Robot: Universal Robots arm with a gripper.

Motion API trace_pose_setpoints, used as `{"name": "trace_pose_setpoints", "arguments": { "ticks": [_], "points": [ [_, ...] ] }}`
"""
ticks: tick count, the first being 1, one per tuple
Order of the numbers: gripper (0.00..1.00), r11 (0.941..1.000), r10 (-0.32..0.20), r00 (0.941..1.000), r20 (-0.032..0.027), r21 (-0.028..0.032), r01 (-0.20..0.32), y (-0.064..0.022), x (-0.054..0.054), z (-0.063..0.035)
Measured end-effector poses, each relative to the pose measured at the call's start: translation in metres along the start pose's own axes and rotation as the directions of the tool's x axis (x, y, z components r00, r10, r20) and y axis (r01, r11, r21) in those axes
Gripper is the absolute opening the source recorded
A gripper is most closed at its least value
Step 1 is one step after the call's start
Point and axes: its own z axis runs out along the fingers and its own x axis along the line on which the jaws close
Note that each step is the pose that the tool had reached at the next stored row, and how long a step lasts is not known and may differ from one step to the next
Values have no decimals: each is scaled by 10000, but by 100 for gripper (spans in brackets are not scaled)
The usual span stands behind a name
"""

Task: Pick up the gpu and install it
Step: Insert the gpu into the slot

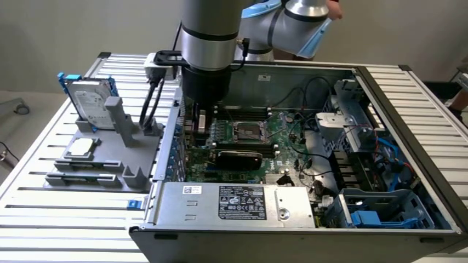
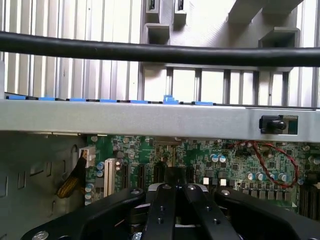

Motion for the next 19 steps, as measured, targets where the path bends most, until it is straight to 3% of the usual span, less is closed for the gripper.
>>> {"name": "trace_pose_setpoints", "arguments": {
  "ticks": [10,19],
  "points": [
    [11,10000,9,9999,-120,-54,-10,89,-1,-33],
    [11,9998,4,9999,-140,-174,-6,148,-1,-72]
  ]
}}
